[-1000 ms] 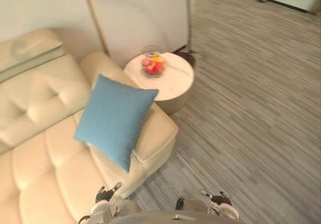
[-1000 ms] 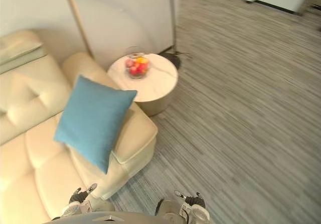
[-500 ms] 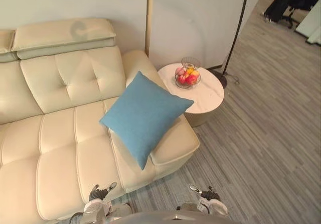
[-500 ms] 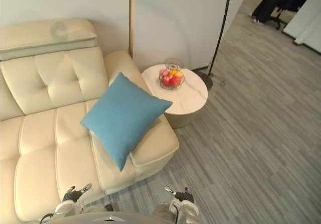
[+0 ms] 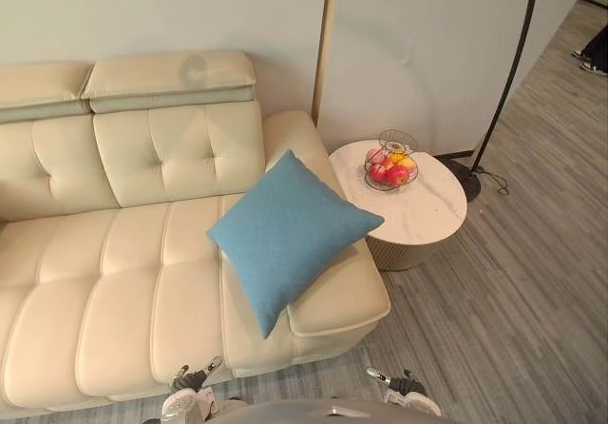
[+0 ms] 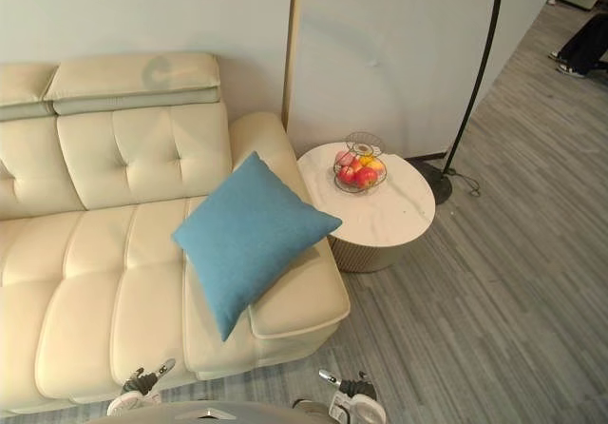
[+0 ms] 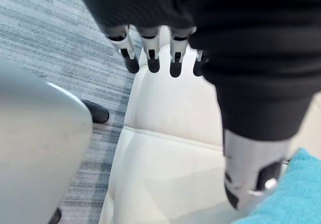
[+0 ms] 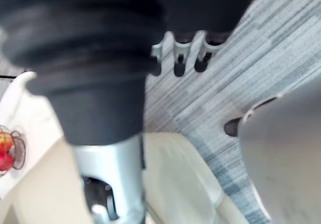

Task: Pick up cushions and gather them together orderly.

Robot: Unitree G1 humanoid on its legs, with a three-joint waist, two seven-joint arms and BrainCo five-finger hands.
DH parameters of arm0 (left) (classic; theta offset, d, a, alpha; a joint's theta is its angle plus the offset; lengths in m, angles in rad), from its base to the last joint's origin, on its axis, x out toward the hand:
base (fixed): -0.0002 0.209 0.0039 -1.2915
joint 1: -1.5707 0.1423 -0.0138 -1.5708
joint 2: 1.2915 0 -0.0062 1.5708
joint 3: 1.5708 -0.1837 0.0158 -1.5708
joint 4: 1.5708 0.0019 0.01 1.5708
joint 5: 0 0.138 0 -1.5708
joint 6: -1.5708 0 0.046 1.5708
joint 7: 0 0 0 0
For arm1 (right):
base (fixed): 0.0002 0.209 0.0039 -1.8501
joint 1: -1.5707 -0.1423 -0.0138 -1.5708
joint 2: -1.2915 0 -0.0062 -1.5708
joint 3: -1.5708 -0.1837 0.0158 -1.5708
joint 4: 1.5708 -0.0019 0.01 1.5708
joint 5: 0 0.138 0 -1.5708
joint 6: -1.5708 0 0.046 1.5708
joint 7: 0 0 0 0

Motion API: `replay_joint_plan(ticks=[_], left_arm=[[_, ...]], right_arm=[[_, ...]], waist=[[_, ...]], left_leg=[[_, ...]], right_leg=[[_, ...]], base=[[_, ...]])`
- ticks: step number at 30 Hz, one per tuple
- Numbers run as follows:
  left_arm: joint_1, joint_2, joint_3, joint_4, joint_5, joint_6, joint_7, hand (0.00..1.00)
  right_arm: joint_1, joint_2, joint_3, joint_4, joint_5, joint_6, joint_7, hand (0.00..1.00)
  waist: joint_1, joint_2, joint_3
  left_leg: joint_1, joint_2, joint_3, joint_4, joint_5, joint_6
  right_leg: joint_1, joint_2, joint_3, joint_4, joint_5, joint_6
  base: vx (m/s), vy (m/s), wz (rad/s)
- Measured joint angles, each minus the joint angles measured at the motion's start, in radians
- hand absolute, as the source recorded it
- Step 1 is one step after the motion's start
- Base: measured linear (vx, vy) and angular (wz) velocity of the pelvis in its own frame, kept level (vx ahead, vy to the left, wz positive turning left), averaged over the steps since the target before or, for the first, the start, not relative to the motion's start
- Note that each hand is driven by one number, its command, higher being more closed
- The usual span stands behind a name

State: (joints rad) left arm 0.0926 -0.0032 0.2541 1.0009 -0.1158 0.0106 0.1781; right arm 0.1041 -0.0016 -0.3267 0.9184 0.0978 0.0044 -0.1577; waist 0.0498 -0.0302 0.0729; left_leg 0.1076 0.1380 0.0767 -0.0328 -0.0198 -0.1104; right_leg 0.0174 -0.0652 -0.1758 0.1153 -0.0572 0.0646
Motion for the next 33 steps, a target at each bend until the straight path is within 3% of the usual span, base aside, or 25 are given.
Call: replay_joint_plan(ticks=[4,7,14,21,23,31,33], left_arm=[[0.0,0.039,-0.07,-0.009,0.0,0.003,-0.007,0.0],[-0.001,0.066,-0.117,-0.013,0.0,0.003,-0.007,0.0],[-0.002,0.09,-0.164,-0.073,-0.001,0.003,-0.006,0.0],[-0.047,0.096,-0.247,-0.151,-0.041,0.001,-0.001,0.0],[-0.087,0.096,-0.287,-0.207,-0.059,-0.002,0.014,0.0],[-0.238,0.082,-0.354,-0.283,-0.099,-0.019,0.058,0.0],[-0.302,0.081,-0.382,-0.285,-0.114,-0.024,0.068,0.0]], right_arm=[[0.003,-0.02,-0.024,-0.125,-0.056,0.008,-0.006,0.0],[0.006,-0.103,-0.061,-0.291,-0.113,0.002,-0.027,0.0],[-0.059,-0.225,-0.113,-0.413,-0.144,-0.004,-0.038,0.0],[-0.248,-0.384,0.042,-0.484,-0.145,-0.009,-0.033,0.0],[-0.371,-0.45,0.091,-0.48,-0.146,-0.01,-0.03,0.0],[-0.714,-0.528,0.27,-0.44,-0.144,-0.01,-0.045,0.0],[-0.83,-0.555,0.382,-0.366,-0.144,-0.005,-0.043,0.0]], waist=[[-0.013,-0.016,-0.007],[-0.023,-0.036,-0.015],[-0.043,-0.037,-0.017],[-0.052,-0.006,0.015],[-0.047,0.005,0.07],[-0.037,0.026,0.171],[-0.031,0.032,0.197]], left_leg=[[-0.004,-0.012,0.006,-0.022,0.006,0.0],[-0.005,-0.032,0.023,-0.023,0.0,0.01],[-0.015,-0.047,0.032,-0.021,-0.007,0.02],[-0.124,-0.053,0.016,0.0,0.015,0.03],[-0.159,-0.056,0.002,0.017,0.028,0.032],[-0.298,-0.06,-0.044,0.029,0.081,0.038],[-0.334,-0.061,-0.051,0.03,0.094,0.038]], right_leg=[[-0.005,0.001,0.017,-0.035,0.016,0.009],[-0.005,-0.011,0.038,-0.067,0.034,0.016],[-0.02,-0.021,0.059,-0.069,0.039,0.017],[-0.111,-0.027,0.059,-0.074,0.077,0.013],[-0.133,-0.029,0.051,-0.081,0.098,0.01],[-0.233,-0.034,0.024,-0.099,0.153,0.001],[-0.264,-0.034,0.027,-0.098,0.166,-0.004]], base=[[0.07,0.018,-0.09],[0.05,0.061,-0.15],[0.01,0.022,-0.05],[-0.08,-0.01,0.02],[-0.09,-0.023,0.16],[-0.11,-0.015,0.16],[-0.1,-0.003,0.09]])
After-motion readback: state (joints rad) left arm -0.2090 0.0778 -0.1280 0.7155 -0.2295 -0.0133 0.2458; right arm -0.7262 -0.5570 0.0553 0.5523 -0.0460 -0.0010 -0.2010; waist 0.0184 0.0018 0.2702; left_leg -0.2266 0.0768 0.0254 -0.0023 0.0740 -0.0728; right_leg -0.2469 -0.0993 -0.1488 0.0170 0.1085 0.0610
